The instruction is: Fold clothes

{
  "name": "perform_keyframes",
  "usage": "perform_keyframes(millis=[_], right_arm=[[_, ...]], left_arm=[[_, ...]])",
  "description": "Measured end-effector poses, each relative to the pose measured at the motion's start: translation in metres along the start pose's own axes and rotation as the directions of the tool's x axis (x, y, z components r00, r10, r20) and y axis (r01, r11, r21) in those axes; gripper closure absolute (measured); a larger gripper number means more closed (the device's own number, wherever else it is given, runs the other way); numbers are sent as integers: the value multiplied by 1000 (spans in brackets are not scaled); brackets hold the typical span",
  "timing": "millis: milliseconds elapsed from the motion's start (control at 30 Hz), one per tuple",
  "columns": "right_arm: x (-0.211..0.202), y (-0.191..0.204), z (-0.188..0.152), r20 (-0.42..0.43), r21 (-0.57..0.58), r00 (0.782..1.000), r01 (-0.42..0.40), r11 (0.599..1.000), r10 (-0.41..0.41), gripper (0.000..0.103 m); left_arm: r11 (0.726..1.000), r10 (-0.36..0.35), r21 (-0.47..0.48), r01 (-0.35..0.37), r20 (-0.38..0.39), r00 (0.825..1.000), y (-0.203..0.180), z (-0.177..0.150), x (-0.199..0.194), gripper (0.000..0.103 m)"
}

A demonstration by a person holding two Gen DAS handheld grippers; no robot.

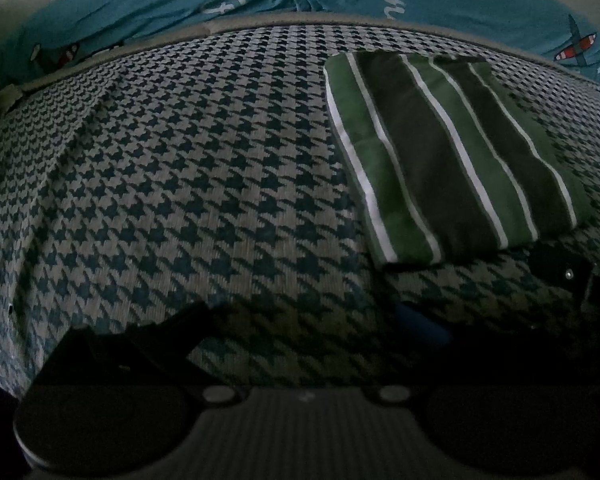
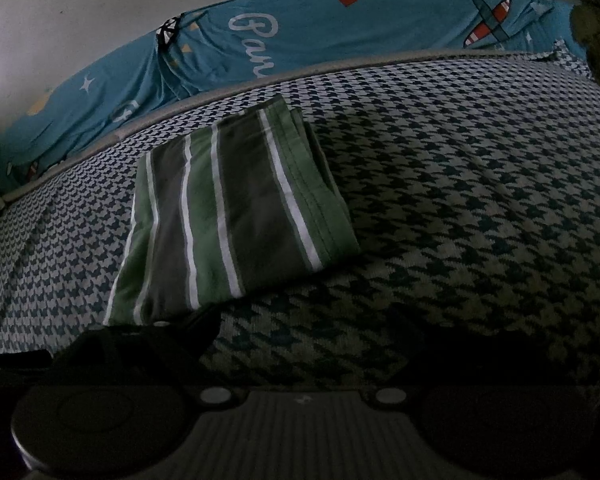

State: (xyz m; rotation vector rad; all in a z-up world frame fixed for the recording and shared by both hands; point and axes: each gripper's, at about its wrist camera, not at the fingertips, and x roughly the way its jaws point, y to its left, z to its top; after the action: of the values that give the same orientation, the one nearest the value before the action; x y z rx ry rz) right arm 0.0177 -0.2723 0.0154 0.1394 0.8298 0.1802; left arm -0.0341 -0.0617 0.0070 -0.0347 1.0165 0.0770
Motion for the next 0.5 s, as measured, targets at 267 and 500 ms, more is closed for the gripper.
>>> perform_keyframes(millis=[267,500], right_arm=[[0,0,1,-5,13,1000,-1,1000,2,11],[0,0,2,-12,20,1000,-2,1000,2,8]], left_arm=[[1000,-18,4,18,-21,1000,8,11,10,0],[1000,-14,2,14,-24,1000,6,12,10,0]])
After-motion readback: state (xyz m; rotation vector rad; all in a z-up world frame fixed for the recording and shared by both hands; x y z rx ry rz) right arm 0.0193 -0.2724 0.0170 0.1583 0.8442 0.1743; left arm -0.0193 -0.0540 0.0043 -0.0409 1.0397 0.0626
